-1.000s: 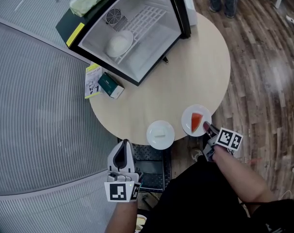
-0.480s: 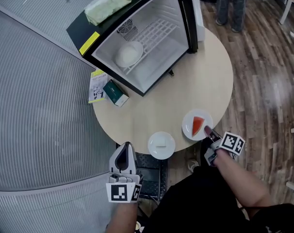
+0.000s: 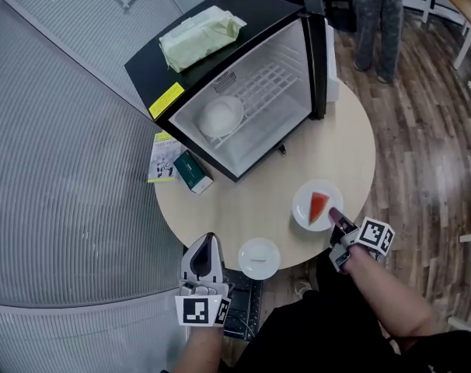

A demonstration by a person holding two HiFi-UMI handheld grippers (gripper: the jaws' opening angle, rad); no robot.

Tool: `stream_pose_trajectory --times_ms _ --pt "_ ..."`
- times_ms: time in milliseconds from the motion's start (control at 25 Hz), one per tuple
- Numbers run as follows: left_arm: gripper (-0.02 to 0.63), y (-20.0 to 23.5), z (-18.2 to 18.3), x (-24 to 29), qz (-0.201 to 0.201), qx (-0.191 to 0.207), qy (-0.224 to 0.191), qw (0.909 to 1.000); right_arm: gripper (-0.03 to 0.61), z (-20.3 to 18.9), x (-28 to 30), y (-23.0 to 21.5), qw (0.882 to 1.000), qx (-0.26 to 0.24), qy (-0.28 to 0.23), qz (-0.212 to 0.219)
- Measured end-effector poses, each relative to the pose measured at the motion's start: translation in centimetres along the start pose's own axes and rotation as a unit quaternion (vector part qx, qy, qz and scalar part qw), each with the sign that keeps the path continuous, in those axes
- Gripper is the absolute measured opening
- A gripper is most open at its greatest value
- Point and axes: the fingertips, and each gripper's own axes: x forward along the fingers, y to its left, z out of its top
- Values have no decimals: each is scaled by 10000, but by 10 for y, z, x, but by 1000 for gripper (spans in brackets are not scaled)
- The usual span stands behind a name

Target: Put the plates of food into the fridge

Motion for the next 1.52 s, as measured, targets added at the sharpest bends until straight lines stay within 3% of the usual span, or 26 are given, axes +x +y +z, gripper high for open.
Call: stream_pose_trajectory --times_ms 920,1520 --pt "3 29 63 106 385 -184 -622 9972 26 132 80 108 9968 -315 -209 705" --pt "3 59 79 143 903 -180 -701 9933 26 180 157 163 9943 -347 -2 1009"
